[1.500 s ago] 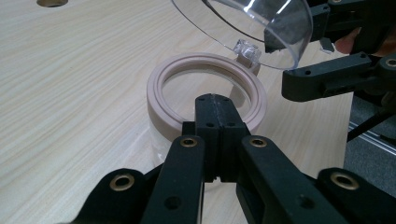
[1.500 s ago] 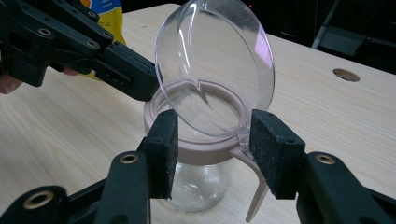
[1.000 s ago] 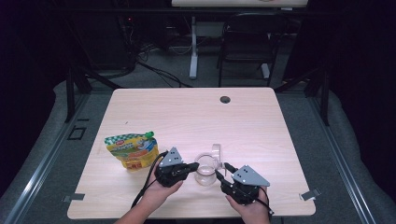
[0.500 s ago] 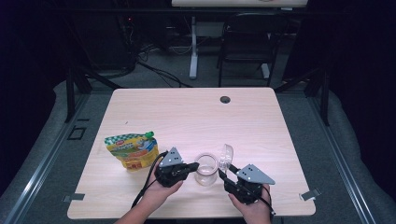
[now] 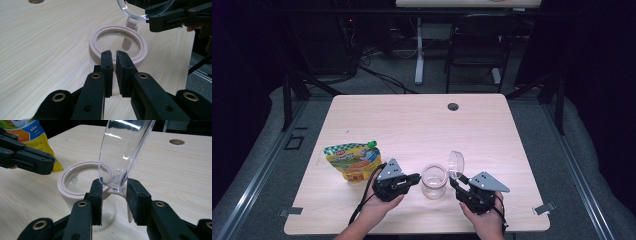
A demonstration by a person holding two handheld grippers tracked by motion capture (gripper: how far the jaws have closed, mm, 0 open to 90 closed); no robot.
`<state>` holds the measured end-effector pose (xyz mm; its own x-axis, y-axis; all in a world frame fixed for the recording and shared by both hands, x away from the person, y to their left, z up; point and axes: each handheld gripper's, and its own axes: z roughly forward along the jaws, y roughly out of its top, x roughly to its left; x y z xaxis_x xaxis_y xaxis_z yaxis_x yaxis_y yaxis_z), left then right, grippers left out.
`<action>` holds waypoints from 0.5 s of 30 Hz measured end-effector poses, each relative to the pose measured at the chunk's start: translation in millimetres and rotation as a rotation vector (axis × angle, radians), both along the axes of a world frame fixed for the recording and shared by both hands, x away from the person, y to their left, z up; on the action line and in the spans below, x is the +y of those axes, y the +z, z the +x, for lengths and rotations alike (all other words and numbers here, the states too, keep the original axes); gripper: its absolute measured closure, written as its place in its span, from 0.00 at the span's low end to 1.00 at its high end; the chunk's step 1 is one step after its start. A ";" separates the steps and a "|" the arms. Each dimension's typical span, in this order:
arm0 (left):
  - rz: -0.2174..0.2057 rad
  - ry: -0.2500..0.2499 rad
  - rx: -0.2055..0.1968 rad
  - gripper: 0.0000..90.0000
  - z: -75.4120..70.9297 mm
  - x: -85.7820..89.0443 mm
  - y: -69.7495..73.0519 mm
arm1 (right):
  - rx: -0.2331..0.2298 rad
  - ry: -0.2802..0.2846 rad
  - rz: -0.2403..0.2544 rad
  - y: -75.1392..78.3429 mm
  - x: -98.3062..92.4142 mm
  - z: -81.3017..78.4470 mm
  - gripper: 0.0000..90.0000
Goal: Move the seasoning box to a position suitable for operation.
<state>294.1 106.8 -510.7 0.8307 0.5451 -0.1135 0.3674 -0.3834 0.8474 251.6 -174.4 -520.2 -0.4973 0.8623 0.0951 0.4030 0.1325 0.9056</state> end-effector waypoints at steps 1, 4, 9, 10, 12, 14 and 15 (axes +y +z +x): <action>0.000 0.000 0.000 0.93 0.0 0.0 0.0 | 0.000 0.000 0.000 0.0 0.0 0.0 0.74; 0.002 0.026 -0.004 0.92 -4.2 10.6 1.3 | 0.005 0.001 0.001 -0.6 -1.2 3.7 0.74; 0.000 0.052 -0.004 0.92 -8.0 21.8 3.1 | 0.015 0.013 -0.003 -1.2 -2.5 7.9 0.74; -0.003 0.061 0.000 0.91 -8.6 24.0 3.2 | 0.018 0.017 -0.003 -1.4 -2.8 8.8 0.74; 0.001 0.074 0.002 0.91 -9.5 26.5 3.2 | 0.026 0.021 -0.001 -1.9 -2.5 10.2 0.75; 0.009 0.080 -0.001 0.90 -10.8 29.6 3.6 | 0.031 0.022 -0.001 -2.5 -2.0 10.9 0.75; 0.000 0.093 0.002 0.90 -12.6 34.1 4.0 | 0.032 0.028 0.000 -3.2 -2.2 11.3 0.75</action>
